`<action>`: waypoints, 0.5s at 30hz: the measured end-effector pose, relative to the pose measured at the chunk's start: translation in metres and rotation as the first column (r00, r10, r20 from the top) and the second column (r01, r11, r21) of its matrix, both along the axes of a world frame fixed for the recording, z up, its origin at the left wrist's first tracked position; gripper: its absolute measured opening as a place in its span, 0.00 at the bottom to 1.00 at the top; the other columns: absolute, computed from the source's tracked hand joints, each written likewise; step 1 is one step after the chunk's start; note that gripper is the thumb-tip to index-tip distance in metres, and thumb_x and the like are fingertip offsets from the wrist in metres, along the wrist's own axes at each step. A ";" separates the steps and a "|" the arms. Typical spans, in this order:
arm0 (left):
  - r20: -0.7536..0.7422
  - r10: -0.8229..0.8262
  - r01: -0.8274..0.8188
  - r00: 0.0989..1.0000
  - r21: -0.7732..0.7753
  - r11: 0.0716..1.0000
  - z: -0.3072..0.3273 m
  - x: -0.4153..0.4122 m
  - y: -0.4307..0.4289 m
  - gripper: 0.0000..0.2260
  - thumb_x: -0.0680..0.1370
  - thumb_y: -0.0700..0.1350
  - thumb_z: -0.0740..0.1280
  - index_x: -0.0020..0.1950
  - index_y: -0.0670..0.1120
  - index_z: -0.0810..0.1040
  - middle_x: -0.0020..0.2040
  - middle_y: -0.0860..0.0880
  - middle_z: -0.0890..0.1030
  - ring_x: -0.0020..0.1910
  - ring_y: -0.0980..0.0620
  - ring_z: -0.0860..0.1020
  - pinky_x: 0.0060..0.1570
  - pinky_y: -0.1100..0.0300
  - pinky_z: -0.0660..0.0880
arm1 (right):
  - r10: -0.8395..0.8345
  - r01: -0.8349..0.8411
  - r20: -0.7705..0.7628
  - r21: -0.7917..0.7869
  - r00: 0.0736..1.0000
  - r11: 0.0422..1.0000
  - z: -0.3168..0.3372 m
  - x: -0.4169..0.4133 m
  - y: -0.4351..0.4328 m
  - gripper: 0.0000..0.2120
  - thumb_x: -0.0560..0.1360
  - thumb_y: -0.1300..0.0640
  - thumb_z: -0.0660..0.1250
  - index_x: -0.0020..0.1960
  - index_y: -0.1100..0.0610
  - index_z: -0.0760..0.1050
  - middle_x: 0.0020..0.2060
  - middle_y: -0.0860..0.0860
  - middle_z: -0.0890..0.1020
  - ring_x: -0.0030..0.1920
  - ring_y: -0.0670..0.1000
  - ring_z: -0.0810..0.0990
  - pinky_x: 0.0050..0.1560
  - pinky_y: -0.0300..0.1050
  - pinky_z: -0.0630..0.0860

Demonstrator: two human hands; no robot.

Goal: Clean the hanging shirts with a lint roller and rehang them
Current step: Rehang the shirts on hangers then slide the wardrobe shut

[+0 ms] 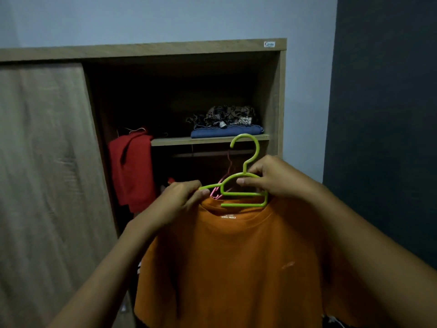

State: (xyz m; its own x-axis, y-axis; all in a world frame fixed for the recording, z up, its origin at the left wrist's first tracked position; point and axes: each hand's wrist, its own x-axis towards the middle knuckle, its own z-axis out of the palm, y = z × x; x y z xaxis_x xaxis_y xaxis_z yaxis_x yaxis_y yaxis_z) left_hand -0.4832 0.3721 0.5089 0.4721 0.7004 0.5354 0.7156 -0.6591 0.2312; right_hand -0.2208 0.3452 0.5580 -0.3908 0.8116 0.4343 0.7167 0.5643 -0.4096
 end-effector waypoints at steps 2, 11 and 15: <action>-0.024 0.011 -0.010 1.000 0.057 0.998 -0.005 0.002 0.002 0.11 0.82 0.54 0.59 0.41 0.54 0.72 0.35 0.55 0.74 0.36 0.57 0.75 0.33 0.61 0.68 | -0.033 0.033 -0.006 0.034 0.999 0.999 -0.006 -0.007 0.005 0.08 0.75 0.46 0.70 0.38 0.46 0.81 0.30 0.48 0.81 0.31 0.45 0.80 0.31 0.43 0.74; 0.025 0.096 -0.098 0.995 0.141 0.985 -0.020 -0.026 0.020 0.25 0.76 0.66 0.47 0.45 0.48 0.74 0.37 0.55 0.74 0.37 0.55 0.74 0.38 0.53 0.72 | -0.119 0.141 0.151 -0.143 0.981 0.980 -0.019 0.018 0.014 0.23 0.76 0.35 0.57 0.58 0.50 0.79 0.49 0.45 0.81 0.49 0.45 0.80 0.47 0.42 0.78; 0.059 0.128 -0.135 0.990 0.141 0.981 -0.034 -0.042 0.035 0.24 0.76 0.65 0.48 0.44 0.49 0.73 0.37 0.54 0.74 0.38 0.52 0.76 0.38 0.50 0.73 | -0.097 0.188 0.290 -0.306 0.952 0.933 -0.030 0.046 0.023 0.29 0.75 0.33 0.54 0.50 0.55 0.81 0.45 0.52 0.84 0.44 0.51 0.83 0.46 0.45 0.80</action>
State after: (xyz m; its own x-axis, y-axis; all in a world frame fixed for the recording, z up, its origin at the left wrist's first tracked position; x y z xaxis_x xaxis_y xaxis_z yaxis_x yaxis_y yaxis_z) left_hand -0.5254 0.4067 0.4746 0.3512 0.6681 0.6559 0.7886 -0.5888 0.1775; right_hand -0.1747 0.3680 0.5278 -0.3241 0.9455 0.0322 0.8875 0.3156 -0.3358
